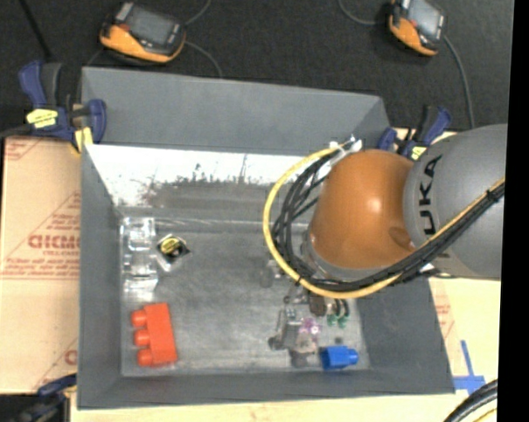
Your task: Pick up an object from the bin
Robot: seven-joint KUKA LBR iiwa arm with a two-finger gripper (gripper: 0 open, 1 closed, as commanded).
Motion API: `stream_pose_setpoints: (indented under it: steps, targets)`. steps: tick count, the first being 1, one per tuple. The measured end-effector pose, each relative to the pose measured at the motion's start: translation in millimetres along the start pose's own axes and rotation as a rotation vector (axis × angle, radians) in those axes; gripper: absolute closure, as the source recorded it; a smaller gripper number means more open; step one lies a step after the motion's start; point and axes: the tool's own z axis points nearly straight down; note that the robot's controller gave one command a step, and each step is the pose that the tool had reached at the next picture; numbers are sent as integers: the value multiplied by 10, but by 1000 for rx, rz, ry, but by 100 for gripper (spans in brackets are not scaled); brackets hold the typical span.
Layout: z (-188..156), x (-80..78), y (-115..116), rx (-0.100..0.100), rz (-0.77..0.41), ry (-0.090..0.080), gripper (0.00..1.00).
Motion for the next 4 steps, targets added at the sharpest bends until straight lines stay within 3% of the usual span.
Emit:
stream_pose_setpoints:
  steps: [1,2,3,4]
  targets:
    - [629,42,512,0,-112,6,0]
    - [561,-963,695,1,-243,-8,0]
    - [734,-1392,1018,-2,-132,-3,0]
    - [746,-1404,1317,-3,15,-4,0]
